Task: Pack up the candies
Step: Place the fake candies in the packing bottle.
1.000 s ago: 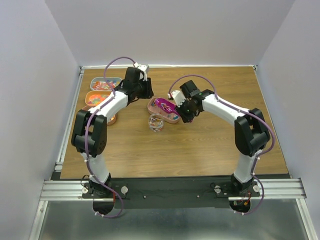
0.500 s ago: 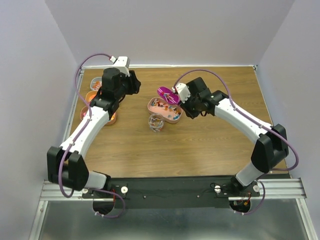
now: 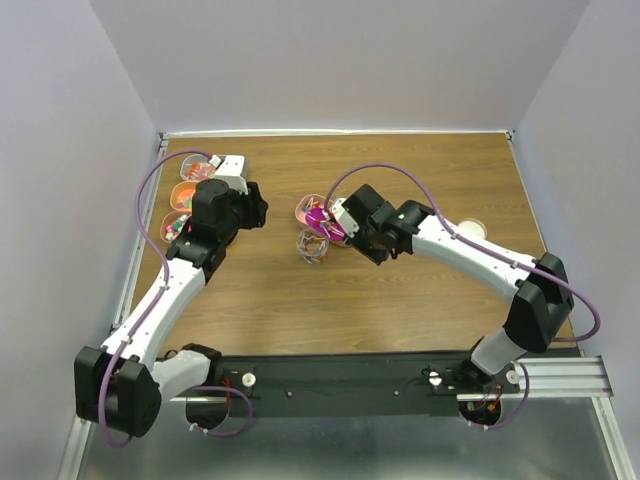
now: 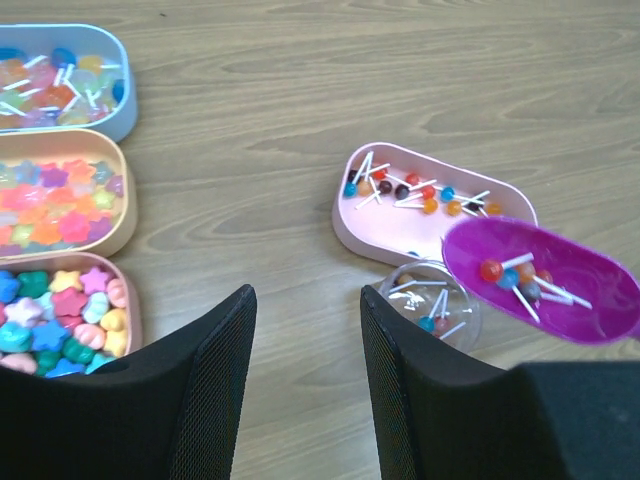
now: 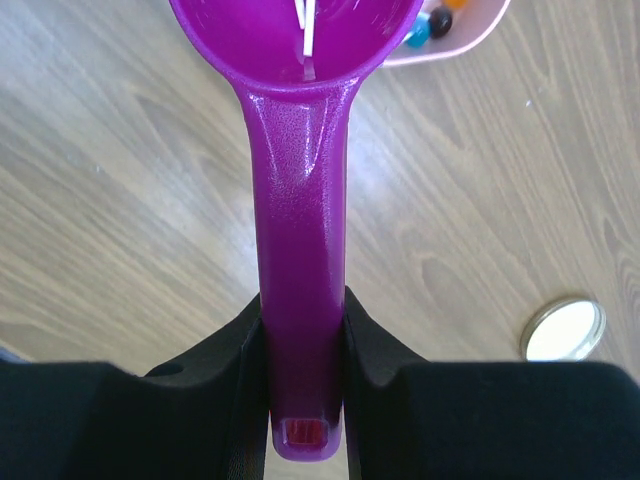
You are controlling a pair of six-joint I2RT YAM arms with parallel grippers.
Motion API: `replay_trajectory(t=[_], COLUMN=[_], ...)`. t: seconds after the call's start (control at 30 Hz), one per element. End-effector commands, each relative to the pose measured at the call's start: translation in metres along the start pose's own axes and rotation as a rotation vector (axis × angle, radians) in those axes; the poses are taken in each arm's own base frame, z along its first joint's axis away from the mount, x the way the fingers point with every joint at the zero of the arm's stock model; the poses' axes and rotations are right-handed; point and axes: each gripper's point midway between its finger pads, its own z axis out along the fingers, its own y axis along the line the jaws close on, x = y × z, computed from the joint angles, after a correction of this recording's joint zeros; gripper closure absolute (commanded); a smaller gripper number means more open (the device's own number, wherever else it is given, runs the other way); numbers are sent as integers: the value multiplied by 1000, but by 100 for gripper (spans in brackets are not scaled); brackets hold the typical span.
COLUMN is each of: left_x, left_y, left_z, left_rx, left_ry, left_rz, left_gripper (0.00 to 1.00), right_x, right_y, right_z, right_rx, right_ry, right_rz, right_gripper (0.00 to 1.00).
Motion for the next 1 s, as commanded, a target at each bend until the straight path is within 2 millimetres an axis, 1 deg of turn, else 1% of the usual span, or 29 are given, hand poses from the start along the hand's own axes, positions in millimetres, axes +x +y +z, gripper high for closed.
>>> replay_trajectory(t=[0.0, 0.13, 0.17, 0.3, 0.43, 0.53, 0.57, 0.7, 0.77, 0.9, 0.97], left_x=[-11, -15, -16, -21, -26, -26, -25, -26, -26, -26, -26], left_y=[20, 29, 32, 43, 49, 51, 53, 53, 53, 54, 54], left_z=[-13, -16, -16, -25, -30, -30, -30, -30, -29, -29, -29], left_rx=[-113, -150, -163, -204, -227, -232, -235, -229, -227, -222, -220], left_ry=[-85, -109, -110, -144, -165, -167, -165, -163, -165, -165, -165], left_rz=[9, -4, -5, -20, -23, -20, -21, -24, -25, -26, -27], left_gripper=[46, 46, 46, 46, 46, 46, 46, 46, 46, 46, 46], right_x=[8, 19, 21, 23, 20, 18, 13, 8, 11, 4, 5], right_y=[4, 7, 4, 4, 1, 0, 1, 3, 3, 3, 2], right_z=[-15, -17, -17, -20, -24, -23, -25, -25, -24, -25, -26], right_rx=[78, 110, 135, 182, 235, 272, 276, 315, 334, 370, 391], right_ry=[71, 146, 164, 210, 251, 279, 269, 277, 310, 311, 328], right_rz=[-25, -58, -65, -105, -153, -188, -194, -244, -270, -307, -327], right_gripper=[99, 99, 99, 99, 99, 99, 99, 99, 99, 99, 99])
